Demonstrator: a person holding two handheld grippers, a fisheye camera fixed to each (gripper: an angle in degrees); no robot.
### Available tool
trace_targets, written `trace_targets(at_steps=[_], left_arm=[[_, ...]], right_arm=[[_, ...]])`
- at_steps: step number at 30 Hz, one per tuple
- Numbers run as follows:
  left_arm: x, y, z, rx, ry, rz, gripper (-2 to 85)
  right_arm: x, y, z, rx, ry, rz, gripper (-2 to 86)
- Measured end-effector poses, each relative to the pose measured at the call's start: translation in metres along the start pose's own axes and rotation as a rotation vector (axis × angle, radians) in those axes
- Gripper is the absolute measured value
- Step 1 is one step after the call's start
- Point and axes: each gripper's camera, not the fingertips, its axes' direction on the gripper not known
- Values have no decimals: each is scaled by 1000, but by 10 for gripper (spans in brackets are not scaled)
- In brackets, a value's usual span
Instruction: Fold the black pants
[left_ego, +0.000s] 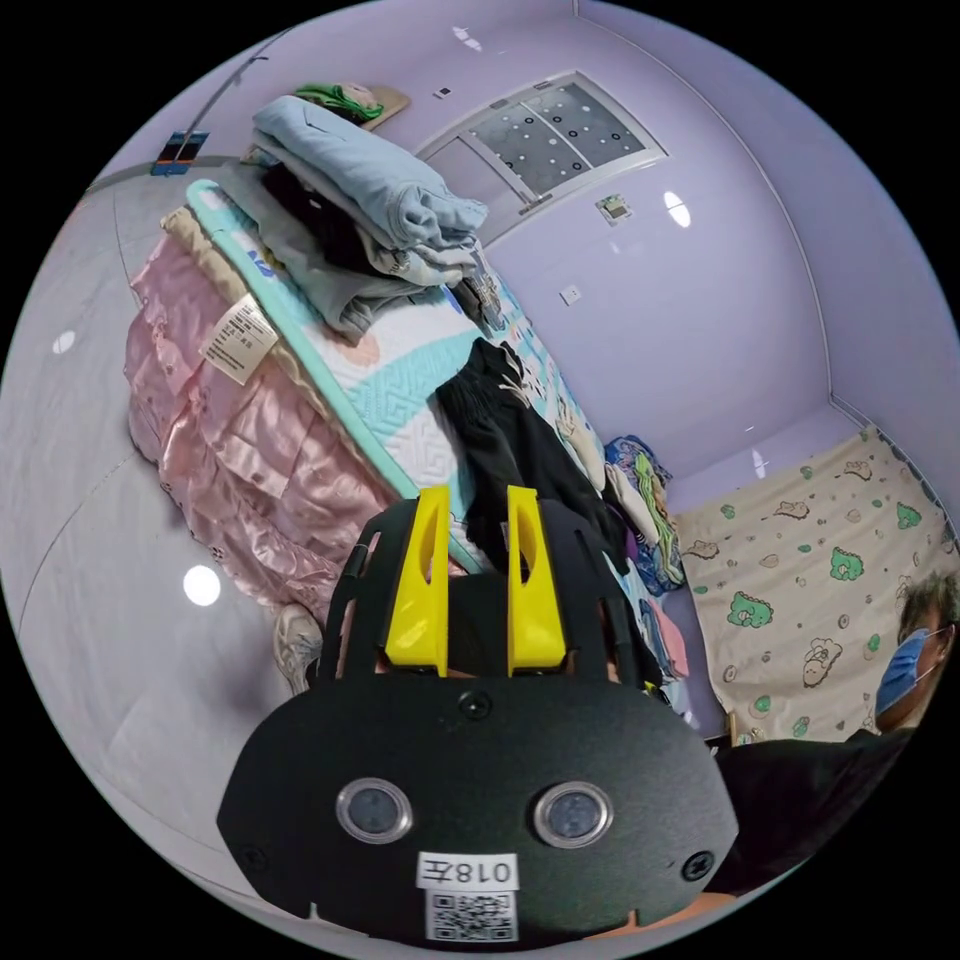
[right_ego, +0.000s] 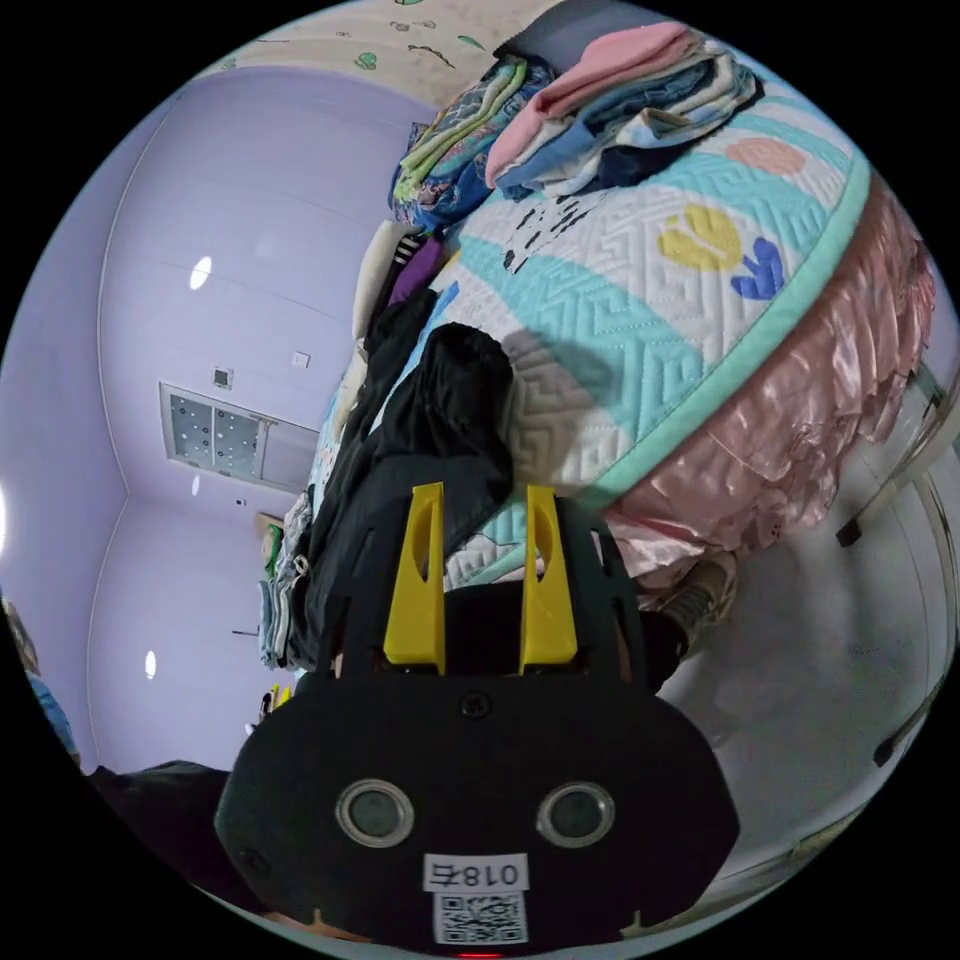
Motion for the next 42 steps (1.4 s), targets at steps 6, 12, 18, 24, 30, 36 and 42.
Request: trace_targets(at_steps=[6,12,18,24,30,36,42], left_arm=[[-2,19,-9,-4,-8,2,88],[-11,30,1,5,23,-36,93],[4,18,44,-30,80,-3,104],[22,-14,110,-107,0,-1,134],[39,-34,147,-121,41,-4,137],[48,-34,165,-158,-84,-29,2],[68,-33,149,-99,-60,46,-9]], right_arm=[[-13,8,-1,66,130,-114,109],[-27,13,1,94,236,-183,107],[-36,16,-4,144,285,-220,111],[-17,-5,27,35,298,-169,134],[-21,-5,40,25,292,-172,139],[-16,-3,36,63,218,-181,116],[-24,-11,45,13,304,-212,14]])
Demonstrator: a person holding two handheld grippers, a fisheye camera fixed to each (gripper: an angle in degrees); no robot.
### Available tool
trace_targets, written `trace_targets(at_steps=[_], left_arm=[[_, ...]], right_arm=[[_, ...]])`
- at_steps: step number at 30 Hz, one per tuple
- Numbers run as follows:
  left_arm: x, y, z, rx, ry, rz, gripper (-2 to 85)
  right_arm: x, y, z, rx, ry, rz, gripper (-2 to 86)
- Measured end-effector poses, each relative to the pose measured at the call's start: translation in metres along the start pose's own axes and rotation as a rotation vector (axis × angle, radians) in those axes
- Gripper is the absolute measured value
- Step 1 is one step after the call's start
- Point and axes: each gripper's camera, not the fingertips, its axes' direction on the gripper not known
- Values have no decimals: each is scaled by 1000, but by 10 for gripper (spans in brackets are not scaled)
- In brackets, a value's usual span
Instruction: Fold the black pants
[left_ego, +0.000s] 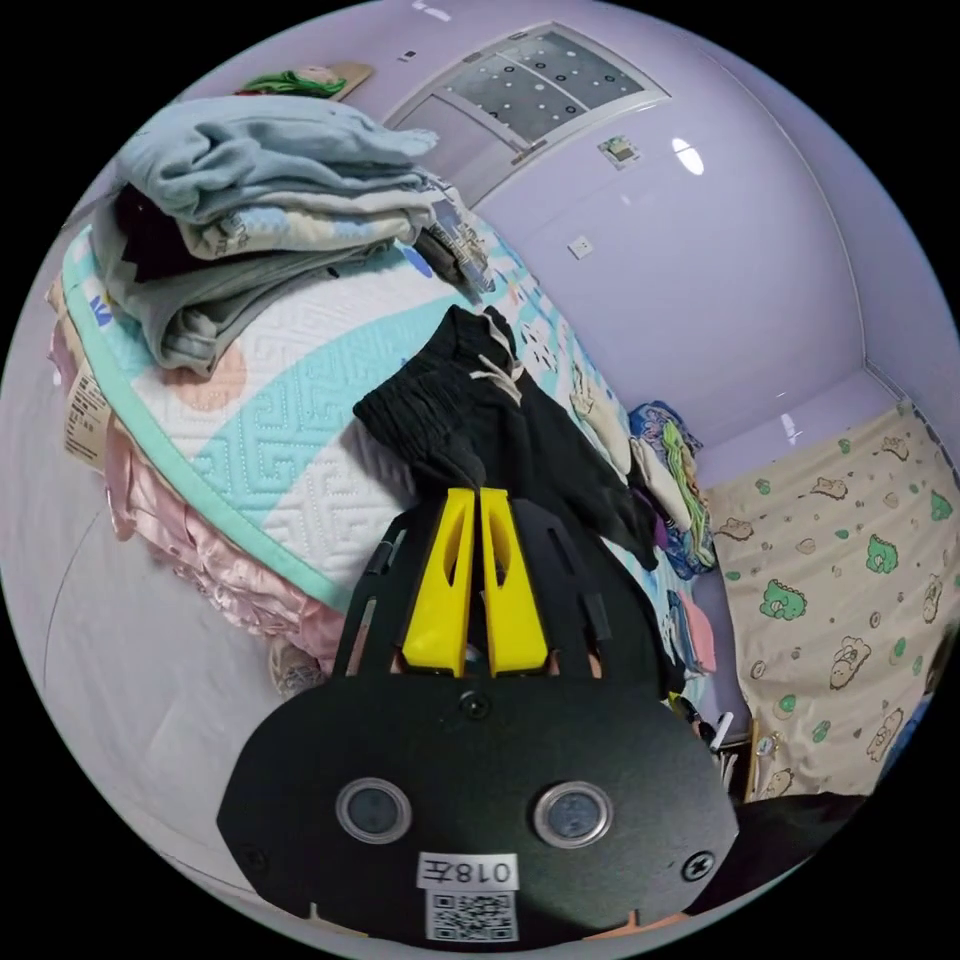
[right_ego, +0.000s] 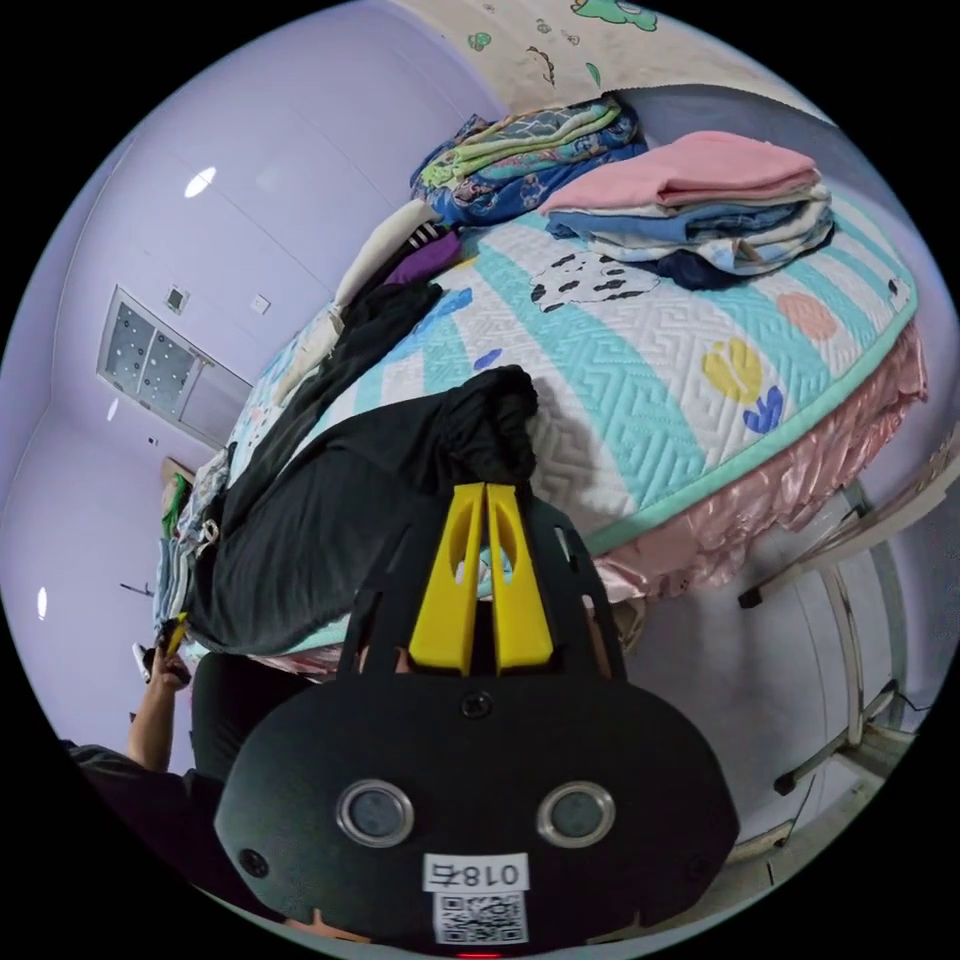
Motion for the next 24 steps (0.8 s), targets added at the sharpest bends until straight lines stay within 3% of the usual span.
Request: trace_targets(at_steps=[6,10,18,24], left_arm=[[4,-9,-9,-25,79,-19,-9],[1,-5,0,-69,96,-34,-9],[-1,3,16,-74,149,-77,22],[15,-2,26,-119,129,-58,41]], right_arm=[[4,-18,-13,56,-9,46,21],[15,-5,4,-9,-46,31,99],[8,33,11,47,30,26,107],[-28,40,11,59,145,-167,120]])
